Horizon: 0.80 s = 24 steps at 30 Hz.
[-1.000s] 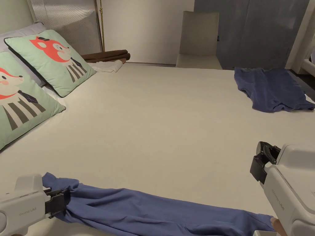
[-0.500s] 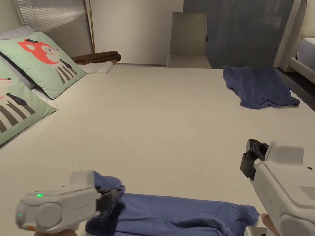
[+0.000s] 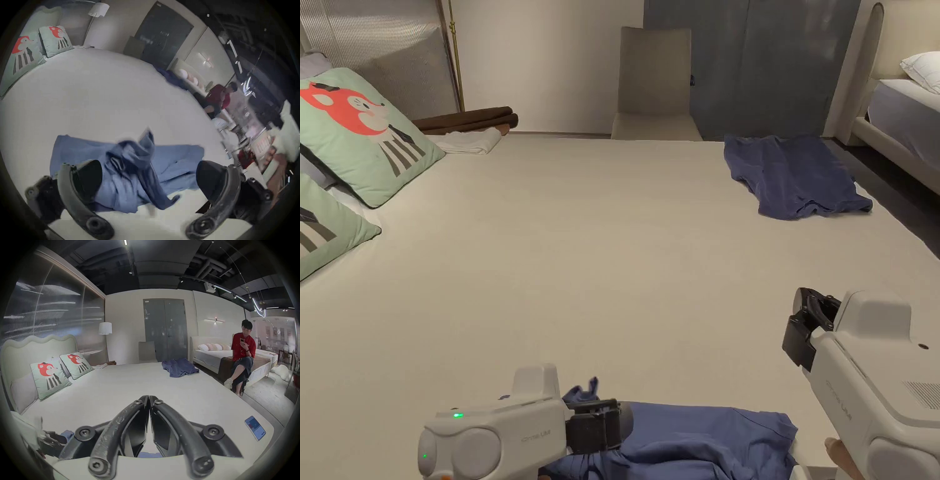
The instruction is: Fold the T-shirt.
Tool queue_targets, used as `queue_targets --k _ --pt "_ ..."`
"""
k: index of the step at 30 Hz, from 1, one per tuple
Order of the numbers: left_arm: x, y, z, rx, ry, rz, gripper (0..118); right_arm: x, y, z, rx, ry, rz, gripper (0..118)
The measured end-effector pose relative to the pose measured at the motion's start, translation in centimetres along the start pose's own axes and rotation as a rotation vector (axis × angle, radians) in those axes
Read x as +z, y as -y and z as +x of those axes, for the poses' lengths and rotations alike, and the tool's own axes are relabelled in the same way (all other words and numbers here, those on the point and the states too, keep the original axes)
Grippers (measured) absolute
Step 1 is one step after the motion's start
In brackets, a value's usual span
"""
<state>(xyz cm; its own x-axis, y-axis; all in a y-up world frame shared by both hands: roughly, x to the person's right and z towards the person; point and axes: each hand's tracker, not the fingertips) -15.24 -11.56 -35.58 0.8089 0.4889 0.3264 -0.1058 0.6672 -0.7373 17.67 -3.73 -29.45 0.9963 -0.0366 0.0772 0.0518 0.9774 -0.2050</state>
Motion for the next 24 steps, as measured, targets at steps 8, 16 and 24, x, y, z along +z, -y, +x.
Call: queue_targets --k 8,16,24 --pt "5.0 -1.9 -1.3 -0.02 -0.155 0.236 112 -0.1 0.1 0.1 -0.021 -0.006 -0.002 0" --pt "4.8 1.0 -2.6 -0.276 -0.501 0.3 0 -0.4 0.5 -0.4 -0.026 -0.022 -0.014 0" --pt "-0.8 4.7 -3.2 -0.263 -0.496 0.069 0 -0.4 0.8 -0.2 -0.025 -0.02 -0.023 0"
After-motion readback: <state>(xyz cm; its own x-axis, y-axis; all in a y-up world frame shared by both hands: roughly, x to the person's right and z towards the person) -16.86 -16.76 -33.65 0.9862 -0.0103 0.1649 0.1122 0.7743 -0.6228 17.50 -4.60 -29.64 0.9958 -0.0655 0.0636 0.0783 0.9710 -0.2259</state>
